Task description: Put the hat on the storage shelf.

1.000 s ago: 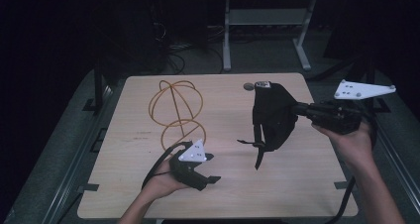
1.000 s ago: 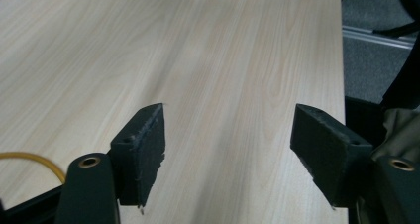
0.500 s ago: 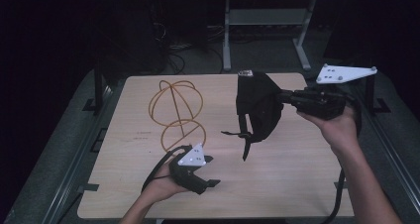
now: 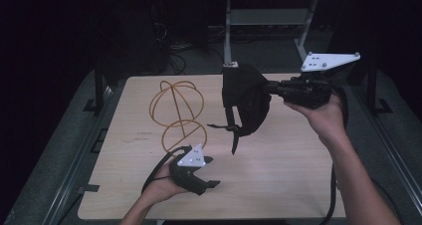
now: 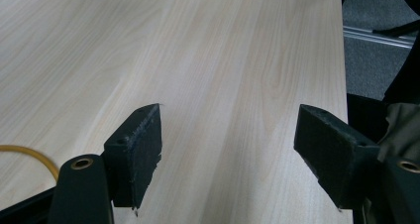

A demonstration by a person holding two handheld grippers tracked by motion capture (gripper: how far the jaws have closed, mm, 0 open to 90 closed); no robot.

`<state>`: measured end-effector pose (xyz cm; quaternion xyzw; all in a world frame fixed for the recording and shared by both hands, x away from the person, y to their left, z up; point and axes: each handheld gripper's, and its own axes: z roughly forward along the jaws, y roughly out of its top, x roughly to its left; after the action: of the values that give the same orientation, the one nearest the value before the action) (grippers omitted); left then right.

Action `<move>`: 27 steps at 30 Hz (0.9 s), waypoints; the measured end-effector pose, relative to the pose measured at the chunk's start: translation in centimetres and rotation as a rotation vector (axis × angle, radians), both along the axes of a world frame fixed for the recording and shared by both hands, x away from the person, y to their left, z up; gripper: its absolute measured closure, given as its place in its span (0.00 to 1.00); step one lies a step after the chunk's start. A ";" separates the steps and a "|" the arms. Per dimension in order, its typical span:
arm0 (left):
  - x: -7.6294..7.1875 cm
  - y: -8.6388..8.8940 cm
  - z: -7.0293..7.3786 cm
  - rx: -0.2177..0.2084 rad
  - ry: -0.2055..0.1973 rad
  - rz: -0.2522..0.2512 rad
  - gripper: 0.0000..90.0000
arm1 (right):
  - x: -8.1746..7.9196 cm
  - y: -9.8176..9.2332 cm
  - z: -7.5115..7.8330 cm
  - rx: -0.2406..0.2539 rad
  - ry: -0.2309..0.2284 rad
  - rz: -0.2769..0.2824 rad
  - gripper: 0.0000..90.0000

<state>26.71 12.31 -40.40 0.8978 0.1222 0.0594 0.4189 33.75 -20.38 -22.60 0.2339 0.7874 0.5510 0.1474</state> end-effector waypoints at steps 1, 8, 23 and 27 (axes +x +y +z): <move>0.0 0.0 -0.1 0.001 0.002 0.000 0.29 | 0.1 0.2 0.1 -0.001 -0.002 0.002 0.97; 0.0 0.0 -0.1 -0.001 0.002 0.002 0.29 | 0.9 1.8 0.9 0.006 -0.003 0.026 0.97; 0.5 0.2 -0.2 0.001 0.017 -0.008 0.29 | 3.3 7.0 3.1 -0.004 0.006 0.088 0.97; 0.7 0.3 -0.2 -0.005 0.016 -0.005 0.29 | 4.4 8.4 3.5 -0.020 0.003 0.100 0.97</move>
<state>27.39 12.60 -40.59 0.8974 0.1234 0.0511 0.4205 38.13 -11.94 -19.05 0.1936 0.8038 0.5493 0.1212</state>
